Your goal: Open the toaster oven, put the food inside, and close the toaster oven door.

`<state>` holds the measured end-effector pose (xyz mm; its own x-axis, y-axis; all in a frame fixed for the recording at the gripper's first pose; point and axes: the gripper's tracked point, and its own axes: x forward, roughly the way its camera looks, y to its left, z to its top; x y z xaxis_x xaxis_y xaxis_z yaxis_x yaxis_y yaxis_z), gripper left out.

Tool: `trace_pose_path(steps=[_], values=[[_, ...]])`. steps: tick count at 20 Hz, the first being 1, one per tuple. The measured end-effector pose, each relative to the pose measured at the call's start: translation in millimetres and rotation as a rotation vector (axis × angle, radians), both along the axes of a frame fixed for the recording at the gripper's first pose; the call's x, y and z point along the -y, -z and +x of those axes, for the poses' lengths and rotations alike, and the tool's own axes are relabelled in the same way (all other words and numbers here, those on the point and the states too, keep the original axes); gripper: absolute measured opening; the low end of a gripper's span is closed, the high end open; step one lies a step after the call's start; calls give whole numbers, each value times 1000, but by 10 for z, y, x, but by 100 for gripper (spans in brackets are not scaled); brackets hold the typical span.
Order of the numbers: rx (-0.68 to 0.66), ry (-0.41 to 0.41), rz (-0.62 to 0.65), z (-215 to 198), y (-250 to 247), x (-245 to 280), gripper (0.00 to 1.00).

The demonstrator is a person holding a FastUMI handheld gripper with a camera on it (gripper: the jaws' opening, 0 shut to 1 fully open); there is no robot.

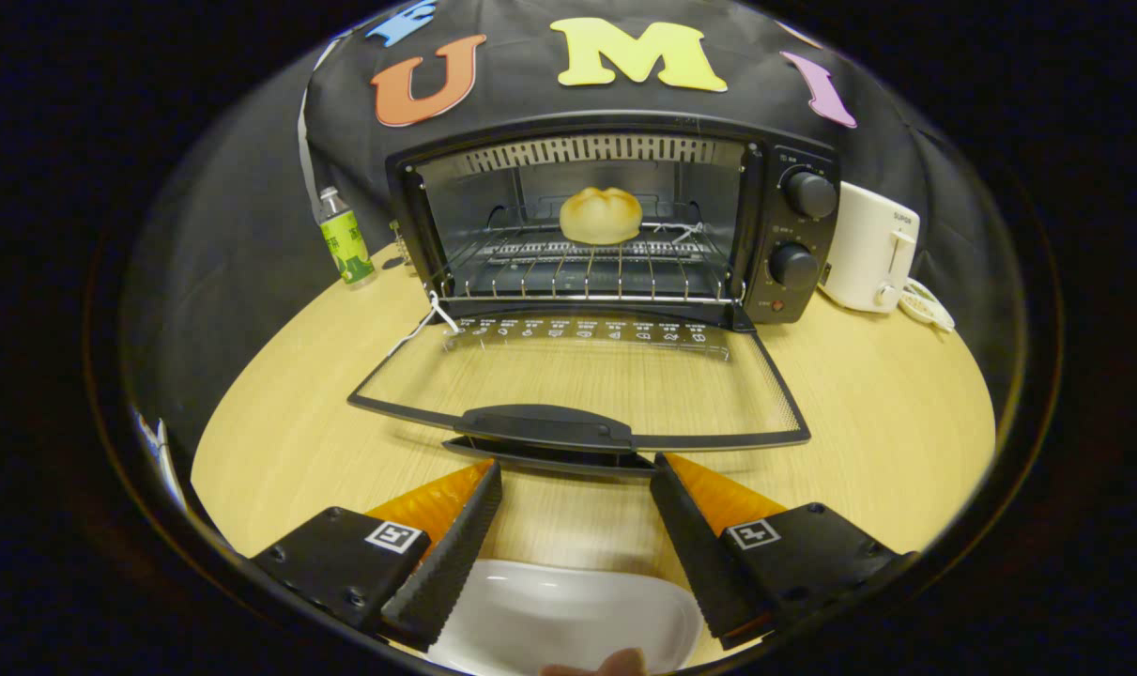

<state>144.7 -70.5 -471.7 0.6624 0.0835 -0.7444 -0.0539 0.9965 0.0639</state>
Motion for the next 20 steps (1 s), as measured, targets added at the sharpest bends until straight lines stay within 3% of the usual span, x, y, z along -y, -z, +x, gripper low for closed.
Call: trace_pose_path(steps=[4, 9, 14, 20], values=[[90, 1, 26, 43, -278, -14, 100], [242, 42, 67, 336, -762, 1, 100], [383, 30, 60, 619, -1286, 14, 100], [485, 43, 27, 589, -1781, 127, 100]])
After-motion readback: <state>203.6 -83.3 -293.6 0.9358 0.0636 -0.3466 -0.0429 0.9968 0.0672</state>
